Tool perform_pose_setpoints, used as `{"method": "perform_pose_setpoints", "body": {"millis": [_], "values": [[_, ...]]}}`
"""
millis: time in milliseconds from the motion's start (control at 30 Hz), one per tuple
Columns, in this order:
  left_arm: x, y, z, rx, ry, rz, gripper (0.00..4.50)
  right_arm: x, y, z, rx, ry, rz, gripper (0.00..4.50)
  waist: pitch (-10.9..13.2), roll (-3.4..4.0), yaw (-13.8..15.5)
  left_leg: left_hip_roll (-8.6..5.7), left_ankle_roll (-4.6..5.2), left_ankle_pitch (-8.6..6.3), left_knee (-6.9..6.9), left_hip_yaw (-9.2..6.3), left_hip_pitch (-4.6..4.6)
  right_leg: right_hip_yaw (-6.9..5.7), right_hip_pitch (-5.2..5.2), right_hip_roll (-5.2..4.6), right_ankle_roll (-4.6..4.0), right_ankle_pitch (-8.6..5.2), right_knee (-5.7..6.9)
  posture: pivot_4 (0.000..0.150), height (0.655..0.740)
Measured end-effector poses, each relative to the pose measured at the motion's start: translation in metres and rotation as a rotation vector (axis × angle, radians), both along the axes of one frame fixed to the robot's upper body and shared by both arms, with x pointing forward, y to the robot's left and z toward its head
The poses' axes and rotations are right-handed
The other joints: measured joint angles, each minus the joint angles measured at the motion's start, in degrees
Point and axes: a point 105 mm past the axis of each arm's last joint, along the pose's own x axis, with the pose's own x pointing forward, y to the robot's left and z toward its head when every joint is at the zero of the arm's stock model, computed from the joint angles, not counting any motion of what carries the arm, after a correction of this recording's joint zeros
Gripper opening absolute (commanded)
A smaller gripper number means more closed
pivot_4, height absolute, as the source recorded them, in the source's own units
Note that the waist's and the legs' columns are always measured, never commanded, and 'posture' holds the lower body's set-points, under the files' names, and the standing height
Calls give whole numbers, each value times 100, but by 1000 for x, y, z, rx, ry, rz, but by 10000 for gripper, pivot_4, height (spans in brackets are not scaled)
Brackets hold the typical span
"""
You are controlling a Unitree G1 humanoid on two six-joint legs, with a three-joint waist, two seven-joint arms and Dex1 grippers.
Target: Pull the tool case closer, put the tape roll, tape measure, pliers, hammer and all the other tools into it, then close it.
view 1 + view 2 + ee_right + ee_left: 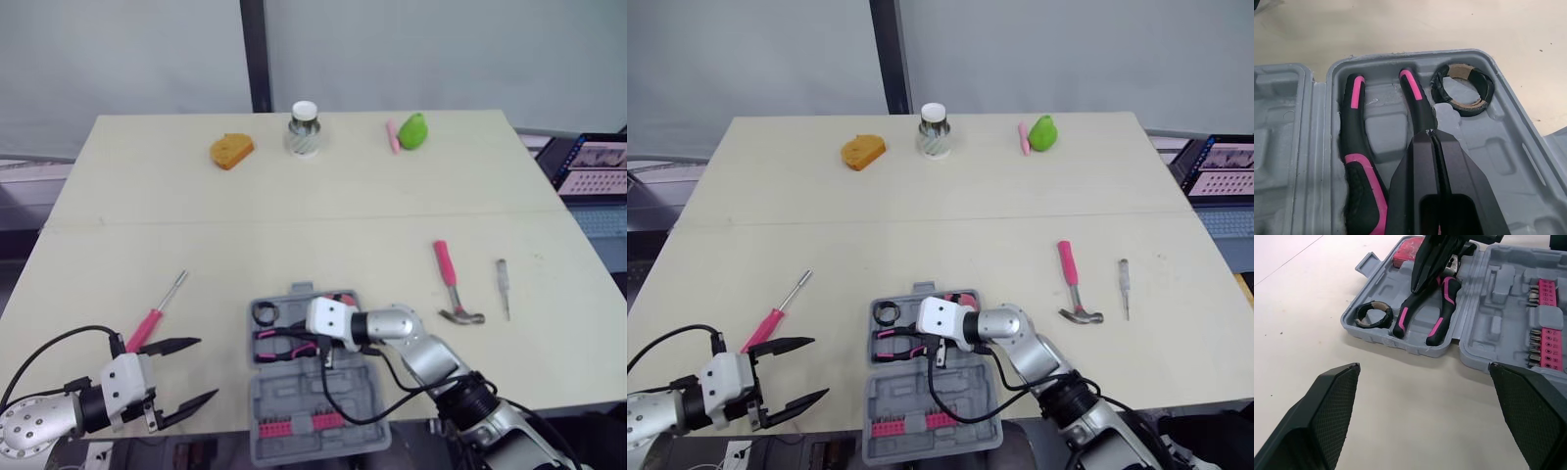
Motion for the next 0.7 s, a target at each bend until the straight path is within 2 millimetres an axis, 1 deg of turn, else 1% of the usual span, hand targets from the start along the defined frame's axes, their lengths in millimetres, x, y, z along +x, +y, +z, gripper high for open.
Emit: {"method": "perform_pose_setpoints", "body": {"millis": [100,433,500,567,633,700], "values": [[0,-1,-1,5,2,-2,45000,0,-1,-2,-11,13,-7,712,-5,3,26,0,-2,-6,-12,1,45,1,42,0,-2,-1,-9,1500,7400],[2,-2,-4,10,7,-3,45000,1,0,-3,-34,23,-6,712,-32,4,31,0,-2,-7,-12,1,48,3,43,0,-4,-2,-9,1500,7400],[3,-2,-4,9,9,0,45000,4,-3,0,-9,32,-22,712,-32,5,38,0,-2,-7,-12,1,47,3,43,0,-4,-2,-9,1500,7400],[4,-3,-5,3,23,4,45000,3,-8,4,58,72,-54,712,-30,8,62,-2,0,-8,-11,-5,39,3,42,0,-4,-2,-14,1500,7400],[7,-2,-7,4,56,15,45000,1,-24,9,119,128,-91,712,-16,19,70,-5,2,-9,-5,-7,19,4,37,0,-4,-2,-29,1500,7400],[12,0,-6,0,91,29,45000,1,-50,29,183,143,-135,712,10,38,81,-6,4,-8,3,-7,-3,2,34,0,-4,-2,-55,1500,7400]]}}
